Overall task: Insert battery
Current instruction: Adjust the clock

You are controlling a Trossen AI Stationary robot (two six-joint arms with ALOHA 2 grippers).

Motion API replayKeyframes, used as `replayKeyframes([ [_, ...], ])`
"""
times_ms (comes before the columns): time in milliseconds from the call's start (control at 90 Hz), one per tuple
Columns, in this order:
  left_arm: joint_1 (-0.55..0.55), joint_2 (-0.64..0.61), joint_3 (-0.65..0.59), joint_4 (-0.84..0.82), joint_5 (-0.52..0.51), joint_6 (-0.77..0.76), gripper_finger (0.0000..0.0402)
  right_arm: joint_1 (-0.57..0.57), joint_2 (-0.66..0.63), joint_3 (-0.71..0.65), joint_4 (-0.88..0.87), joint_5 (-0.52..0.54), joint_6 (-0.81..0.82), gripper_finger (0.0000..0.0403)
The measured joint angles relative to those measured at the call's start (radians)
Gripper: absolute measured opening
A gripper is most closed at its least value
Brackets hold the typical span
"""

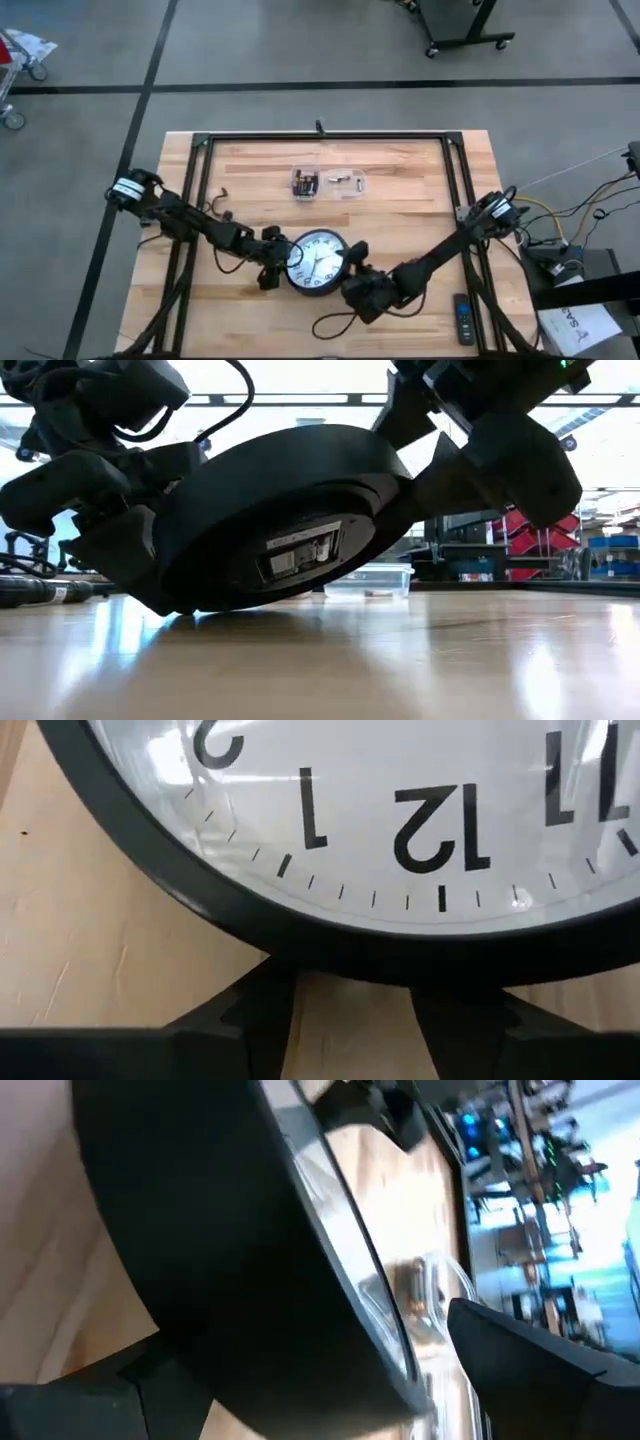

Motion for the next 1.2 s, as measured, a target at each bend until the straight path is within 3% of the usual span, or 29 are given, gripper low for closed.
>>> replayKeyframes([
  [211,0.0,0.0,0.0,0.001,-0.002,0.018,0.0163,-0.018,0.009,0.0,0.006,-0.005,-0.04,0.0333],
  [567,-0.016,-0.003,0.0,0.006,-0.018,0.032,0.0142,-0.017,0.035,0.006,0.01,-0.025,-0.027,0.0231],
  [944,-0.204,-0.093,0.0,-0.052,-0.347,0.034,0.0116,-0.015,0.032,0.163,-0.152,-0.048,0.177,0.0162],
  [1200,-0.356,-0.155,0.001,-0.043,-0.547,-0.017,0.0109,-0.047,0.007,0.337,-0.491,-0.248,0.43,0.0141],
])
